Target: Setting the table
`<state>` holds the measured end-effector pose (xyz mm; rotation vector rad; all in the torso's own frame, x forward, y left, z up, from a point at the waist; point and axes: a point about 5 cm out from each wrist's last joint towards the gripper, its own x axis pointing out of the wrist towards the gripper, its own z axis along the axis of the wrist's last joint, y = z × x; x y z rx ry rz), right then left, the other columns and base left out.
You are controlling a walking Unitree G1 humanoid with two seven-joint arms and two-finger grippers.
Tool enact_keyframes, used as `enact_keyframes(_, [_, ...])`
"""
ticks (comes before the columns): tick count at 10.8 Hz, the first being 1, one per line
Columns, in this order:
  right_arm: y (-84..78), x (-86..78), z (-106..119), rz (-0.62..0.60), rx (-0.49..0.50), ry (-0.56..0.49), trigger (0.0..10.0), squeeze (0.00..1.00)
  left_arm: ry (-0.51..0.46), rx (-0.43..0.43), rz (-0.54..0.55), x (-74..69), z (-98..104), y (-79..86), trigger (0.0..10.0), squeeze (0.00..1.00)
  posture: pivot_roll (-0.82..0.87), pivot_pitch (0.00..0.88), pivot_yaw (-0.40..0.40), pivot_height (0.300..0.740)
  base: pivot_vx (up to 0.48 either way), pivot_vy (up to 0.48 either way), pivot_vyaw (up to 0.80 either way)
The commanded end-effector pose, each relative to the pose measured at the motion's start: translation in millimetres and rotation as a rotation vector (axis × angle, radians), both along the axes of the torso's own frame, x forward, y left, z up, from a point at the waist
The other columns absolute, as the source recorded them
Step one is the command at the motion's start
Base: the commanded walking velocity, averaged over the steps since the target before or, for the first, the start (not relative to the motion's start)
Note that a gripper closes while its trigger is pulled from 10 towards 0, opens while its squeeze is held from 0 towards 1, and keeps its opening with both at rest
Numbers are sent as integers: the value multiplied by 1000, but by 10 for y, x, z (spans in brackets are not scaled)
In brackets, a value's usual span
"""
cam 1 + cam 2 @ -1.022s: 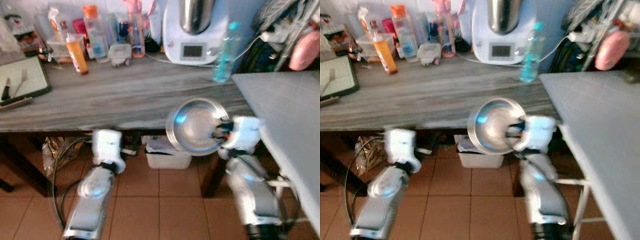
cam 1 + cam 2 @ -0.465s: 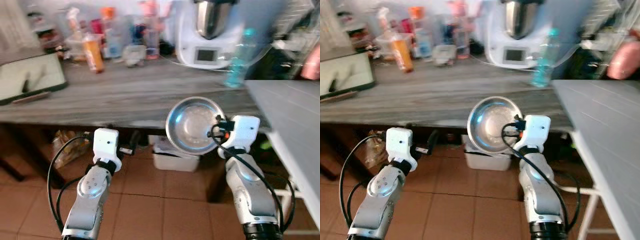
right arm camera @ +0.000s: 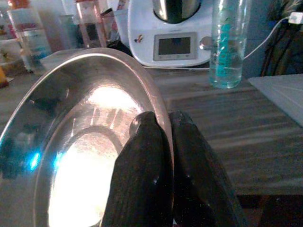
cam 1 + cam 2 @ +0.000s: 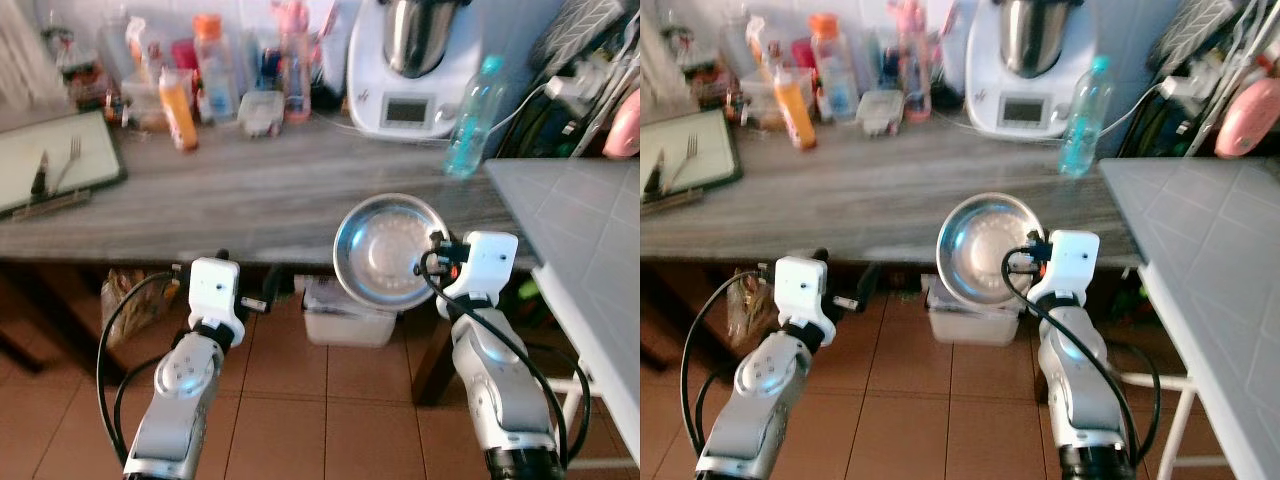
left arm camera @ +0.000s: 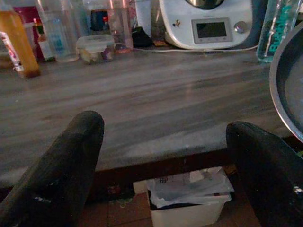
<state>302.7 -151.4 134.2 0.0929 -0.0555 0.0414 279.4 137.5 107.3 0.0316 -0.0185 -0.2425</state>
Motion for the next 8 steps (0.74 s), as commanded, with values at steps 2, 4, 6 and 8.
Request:
enact_keyframes(2, [-1, 13, 41, -6, 2, -19, 10000, 0, 2, -2, -9, 3, -4, -1, 10000, 0, 89, 0, 43, 740, 334, 0, 0])
enact_keyframes(4, [4, 24, 46, -4, -3, -22, 10000, 0, 2, -4, -12, 6, -4, -3, 10000, 0, 91, 0, 42, 740, 336, 0, 0])
enact_keyframes(6, [7, 22, 43, -1, -4, -23, 10000, 0, 4, -5, -14, -2, -9, -5, 10000, 0, 92, 0, 42, 740, 336, 0, 0])
enact_keyframes(8, [7, 17, 36, -1, -1, -22, 10000, 0, 5, -1, -13, 0, -10, 3, 10000, 0, 93, 0, 43, 740, 336, 0, 0])
